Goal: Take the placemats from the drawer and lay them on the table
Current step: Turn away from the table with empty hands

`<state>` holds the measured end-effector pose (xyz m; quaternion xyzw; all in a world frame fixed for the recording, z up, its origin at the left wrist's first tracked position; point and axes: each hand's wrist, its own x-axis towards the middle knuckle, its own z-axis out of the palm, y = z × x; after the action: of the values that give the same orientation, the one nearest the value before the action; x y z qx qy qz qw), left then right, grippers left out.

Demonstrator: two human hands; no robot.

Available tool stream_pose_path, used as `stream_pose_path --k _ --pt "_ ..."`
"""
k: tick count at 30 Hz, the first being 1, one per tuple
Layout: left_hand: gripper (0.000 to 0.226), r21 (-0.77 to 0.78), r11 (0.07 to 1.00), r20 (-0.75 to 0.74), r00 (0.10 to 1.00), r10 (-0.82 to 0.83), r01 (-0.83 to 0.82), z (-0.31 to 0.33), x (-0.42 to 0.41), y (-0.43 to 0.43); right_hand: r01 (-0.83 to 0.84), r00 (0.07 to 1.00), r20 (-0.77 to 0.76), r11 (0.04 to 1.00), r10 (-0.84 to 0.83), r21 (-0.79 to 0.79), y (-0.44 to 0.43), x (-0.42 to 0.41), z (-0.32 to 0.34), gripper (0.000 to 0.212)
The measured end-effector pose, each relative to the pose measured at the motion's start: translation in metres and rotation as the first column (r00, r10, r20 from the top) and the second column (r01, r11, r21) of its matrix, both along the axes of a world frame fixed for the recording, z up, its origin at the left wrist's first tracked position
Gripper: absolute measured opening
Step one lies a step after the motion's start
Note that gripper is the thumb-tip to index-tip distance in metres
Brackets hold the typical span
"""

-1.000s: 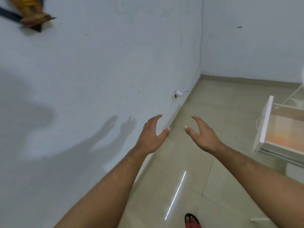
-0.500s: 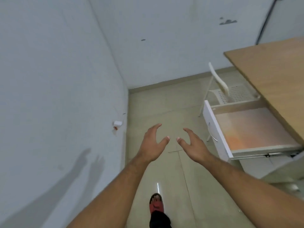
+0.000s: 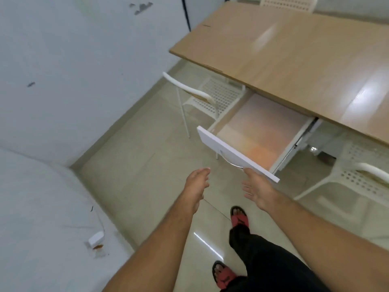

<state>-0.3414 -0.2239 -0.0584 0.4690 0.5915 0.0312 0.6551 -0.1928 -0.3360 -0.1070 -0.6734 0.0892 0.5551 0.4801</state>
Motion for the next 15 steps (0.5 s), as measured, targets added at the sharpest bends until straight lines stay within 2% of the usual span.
stream_pose_path --k 2,5,9,13,15 --pt "0.047 -0.083 0.996 0.015 1.0 -0.009 0.01 -0.011 0.023 0.019 0.161 0.977 -0.135 0.987 -0.163 -0.03 0.01 0.012 -0.012 0.058" --pt "0.054 -0.138 0.989 0.031 0.998 0.057 -0.052 -0.027 0.059 0.046 0.34 0.905 -0.241 0.937 -0.35 -0.084 0.029 0.027 -0.022 0.061" --pt "0.069 -0.263 0.949 0.029 0.982 0.186 -0.172 -0.038 0.1 0.071 0.538 0.782 -0.281 0.83 -0.556 -0.147 0.051 0.043 -0.027 0.058" --pt "0.082 -0.391 0.885 0.039 0.956 0.29 -0.252 -0.047 0.146 0.099 0.658 0.683 -0.253 0.728 -0.685 -0.192 0.075 0.053 -0.033 0.037" --pt "0.086 -0.436 0.855 0.025 0.946 0.322 -0.28 -0.048 0.168 0.112 0.685 0.654 -0.234 0.694 -0.719 -0.22 0.085 0.061 -0.037 0.037"
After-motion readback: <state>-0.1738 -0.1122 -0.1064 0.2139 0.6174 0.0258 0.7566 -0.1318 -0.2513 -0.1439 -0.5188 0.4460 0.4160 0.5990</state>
